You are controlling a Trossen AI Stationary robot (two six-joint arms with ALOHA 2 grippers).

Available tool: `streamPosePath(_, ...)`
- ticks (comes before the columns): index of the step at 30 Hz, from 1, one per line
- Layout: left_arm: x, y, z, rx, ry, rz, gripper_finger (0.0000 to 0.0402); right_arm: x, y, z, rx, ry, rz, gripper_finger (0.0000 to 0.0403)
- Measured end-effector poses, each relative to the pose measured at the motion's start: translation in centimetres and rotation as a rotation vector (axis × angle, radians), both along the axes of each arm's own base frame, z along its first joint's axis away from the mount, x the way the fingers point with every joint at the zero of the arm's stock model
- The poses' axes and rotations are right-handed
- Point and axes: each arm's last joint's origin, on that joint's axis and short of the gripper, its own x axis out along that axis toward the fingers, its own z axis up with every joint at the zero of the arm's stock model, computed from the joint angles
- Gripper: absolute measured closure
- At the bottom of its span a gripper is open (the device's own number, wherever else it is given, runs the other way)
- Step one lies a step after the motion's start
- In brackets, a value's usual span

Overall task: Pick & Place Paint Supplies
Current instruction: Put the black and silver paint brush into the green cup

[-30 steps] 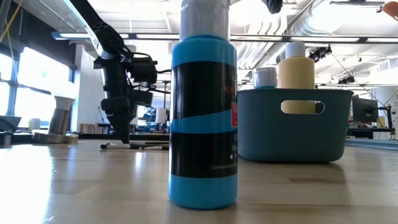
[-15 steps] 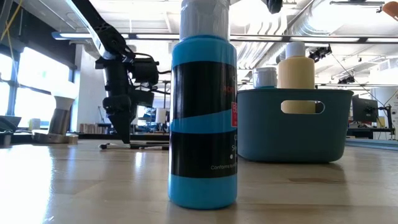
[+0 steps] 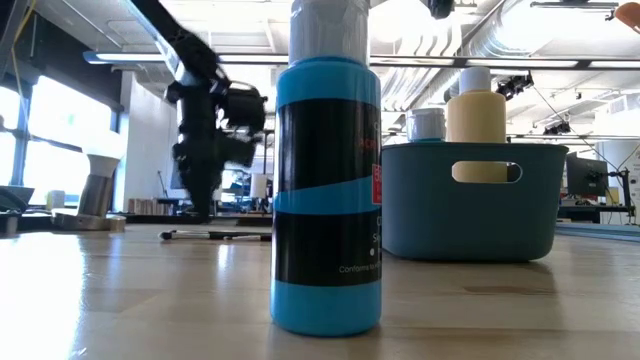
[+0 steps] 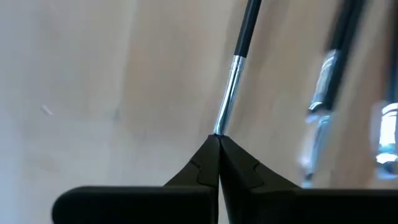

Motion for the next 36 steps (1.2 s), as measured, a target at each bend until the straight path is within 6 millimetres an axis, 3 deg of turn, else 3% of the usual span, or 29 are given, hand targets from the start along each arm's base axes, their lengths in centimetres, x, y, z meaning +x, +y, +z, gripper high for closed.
streamPosePath(7,1.3,0.7,3.6,-0.005,-0.032,-0.005,0.0401,-0.2,0.2,0.5,-0.025,-0.012,0.050,0.0282)
streamPosePath(14,1.4,0.8,7.3,-0.044,0.018,-0.035,0.0401,-1.0,1.2,2.3,-0.203,-0.024,0.147,0.0282)
streamPosePath(20,1.5,0.8,11.8,-0.071,0.017,-0.017,0.0401,-1.0,2.2,3.0,-0.360,0.104,0.043,0.0282)
streamPosePath(30,2.0,0.7,20.2,-0.125,-0.216,0.141,0.0401,0.4,3.0,2.1,-0.580,0.230,-0.115,0.0282)
streamPosePath(36,1.5,0.4,22.6,-0.158,-0.246,0.271,0.0401,2.9,3.9,0.1,-0.767,0.366,-0.143,0.0282)
